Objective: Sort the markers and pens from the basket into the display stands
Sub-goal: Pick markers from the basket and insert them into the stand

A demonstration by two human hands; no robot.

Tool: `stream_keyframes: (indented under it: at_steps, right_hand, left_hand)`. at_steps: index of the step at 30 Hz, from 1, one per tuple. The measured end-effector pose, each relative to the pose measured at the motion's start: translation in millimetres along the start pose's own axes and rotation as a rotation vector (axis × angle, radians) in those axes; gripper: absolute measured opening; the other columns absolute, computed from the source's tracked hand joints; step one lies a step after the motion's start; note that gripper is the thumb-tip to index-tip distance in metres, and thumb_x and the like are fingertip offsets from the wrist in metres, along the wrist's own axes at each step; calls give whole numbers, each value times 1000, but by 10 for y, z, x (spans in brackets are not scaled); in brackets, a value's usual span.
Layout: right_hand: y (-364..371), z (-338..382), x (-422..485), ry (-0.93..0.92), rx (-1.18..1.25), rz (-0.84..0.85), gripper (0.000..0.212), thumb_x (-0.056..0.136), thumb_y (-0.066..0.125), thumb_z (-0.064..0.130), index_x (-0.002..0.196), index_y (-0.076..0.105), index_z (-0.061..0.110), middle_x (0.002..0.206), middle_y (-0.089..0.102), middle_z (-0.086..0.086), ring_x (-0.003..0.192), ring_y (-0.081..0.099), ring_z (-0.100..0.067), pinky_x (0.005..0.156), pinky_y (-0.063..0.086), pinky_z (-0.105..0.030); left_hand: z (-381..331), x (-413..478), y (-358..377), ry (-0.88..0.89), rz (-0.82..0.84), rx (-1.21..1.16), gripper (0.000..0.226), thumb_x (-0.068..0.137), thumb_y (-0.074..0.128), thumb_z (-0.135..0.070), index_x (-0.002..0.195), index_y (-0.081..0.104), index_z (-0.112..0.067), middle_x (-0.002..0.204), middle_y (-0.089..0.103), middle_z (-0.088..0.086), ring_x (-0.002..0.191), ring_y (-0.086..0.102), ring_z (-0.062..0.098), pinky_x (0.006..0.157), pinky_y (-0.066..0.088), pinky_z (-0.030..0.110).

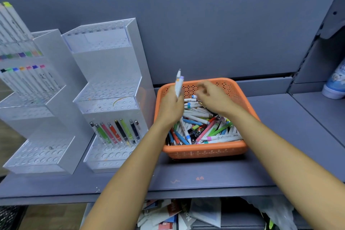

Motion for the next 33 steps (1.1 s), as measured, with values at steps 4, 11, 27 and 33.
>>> stream_keyframes:
  at_steps: [4,11,27,33]
  right_hand:
    - [178,-99,-85,68,-711,461,33,93,54,30,115,54,6,116,59,-11,102,56,-27,84,47,-34]
    - [228,-103,-121,121,-796,561,29,100,41,20,124,48,6,127,55,-13,111,54,-28,85,43,-33]
    - [-100,47,-62,4,72,-40,15,84,65,12,92,54,20,75,67,-1,48,62,-8,50,48,-18]
    - [-124,64,-44,68,368,-32,42,78,74,9,112,50,17,76,63,-14,59,65,-19,55,50,-29]
  left_hand:
    - [-1,6,-69,-15,-117,78,21,99,44,-32,87,49,-16,75,49,0,59,43,8,48,35,12]
    - [34,35,-13,6,-78,164,14,97,49,-26,92,55,-14,78,55,0,64,51,11,49,37,13]
    - [33,9,149,166,204,309,19,94,53,-20,110,61,-13,101,65,9,89,57,26,79,45,42]
    - [-16,-16,52,15,197,133,12,91,61,-31,84,64,-21,69,63,-2,61,57,16,58,45,30]
Point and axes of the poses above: each hand's wrist, its own x-axis towards the middle knuckle, its own y-axis out of the palm, z = x × y, the point moved 3 cm from there along x, towards the middle knuckle
